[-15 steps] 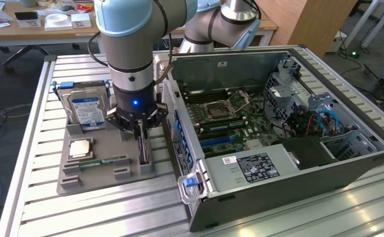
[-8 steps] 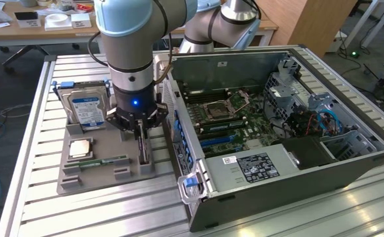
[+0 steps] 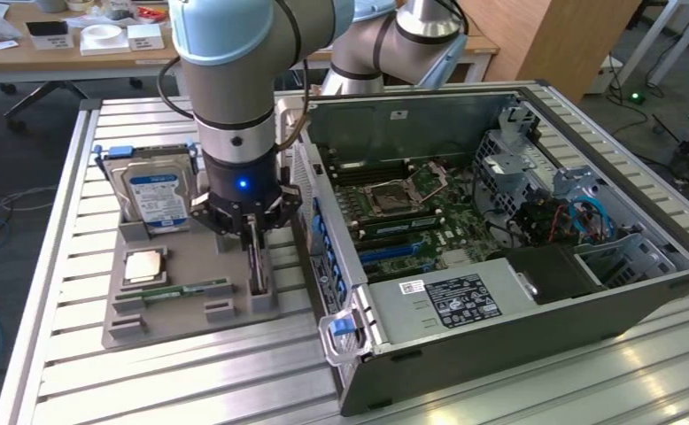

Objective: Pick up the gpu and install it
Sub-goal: 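Pick up the gpu and move the gpu toward the slot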

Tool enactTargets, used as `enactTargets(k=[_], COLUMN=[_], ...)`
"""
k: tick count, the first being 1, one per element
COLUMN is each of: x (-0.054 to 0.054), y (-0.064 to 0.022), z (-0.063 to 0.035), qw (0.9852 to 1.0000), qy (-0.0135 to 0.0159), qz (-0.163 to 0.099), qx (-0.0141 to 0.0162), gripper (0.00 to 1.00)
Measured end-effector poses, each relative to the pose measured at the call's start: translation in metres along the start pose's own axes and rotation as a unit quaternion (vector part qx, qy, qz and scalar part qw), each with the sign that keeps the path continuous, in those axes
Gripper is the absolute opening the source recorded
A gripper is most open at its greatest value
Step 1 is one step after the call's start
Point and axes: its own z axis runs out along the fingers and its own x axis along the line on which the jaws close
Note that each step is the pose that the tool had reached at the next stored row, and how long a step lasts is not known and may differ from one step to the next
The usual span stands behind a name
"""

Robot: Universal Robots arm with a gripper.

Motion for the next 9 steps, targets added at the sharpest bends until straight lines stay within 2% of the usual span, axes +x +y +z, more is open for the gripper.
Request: enactTargets(k=[6, 9], x=[0.0, 0.0], y=[0.0005, 0.001], z=[-0.0108, -0.0208], qw=[1.0, 1.0], qy=[0.0001, 0.0001], qz=[0.0, 0.0], qx=[0.0001, 0.0001], gripper=[0.27, 0.27])
